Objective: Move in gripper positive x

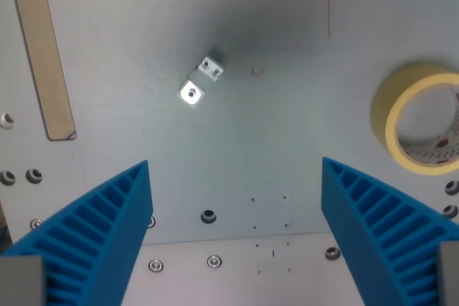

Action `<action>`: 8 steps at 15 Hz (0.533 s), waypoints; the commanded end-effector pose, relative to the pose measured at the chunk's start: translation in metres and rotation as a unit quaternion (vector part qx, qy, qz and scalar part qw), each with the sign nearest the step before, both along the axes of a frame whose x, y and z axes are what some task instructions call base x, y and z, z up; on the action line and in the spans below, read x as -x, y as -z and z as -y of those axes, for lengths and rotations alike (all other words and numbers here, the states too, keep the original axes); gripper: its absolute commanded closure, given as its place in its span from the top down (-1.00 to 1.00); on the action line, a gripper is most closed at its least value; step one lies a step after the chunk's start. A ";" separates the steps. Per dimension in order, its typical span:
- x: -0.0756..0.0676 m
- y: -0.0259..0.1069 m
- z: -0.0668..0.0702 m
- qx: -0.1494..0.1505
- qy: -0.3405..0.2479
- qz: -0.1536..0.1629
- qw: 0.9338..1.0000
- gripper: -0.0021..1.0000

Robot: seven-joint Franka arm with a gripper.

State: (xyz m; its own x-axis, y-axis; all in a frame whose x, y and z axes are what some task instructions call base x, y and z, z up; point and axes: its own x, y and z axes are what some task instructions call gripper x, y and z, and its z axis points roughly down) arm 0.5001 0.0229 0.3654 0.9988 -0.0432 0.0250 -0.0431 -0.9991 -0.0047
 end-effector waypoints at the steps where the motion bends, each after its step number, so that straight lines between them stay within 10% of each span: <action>1: -0.016 -0.004 0.004 0.004 -0.001 -0.017 1.000 1.00; 8: -0.051 -0.004 0.005 0.004 -0.001 -0.017 1.000 1.00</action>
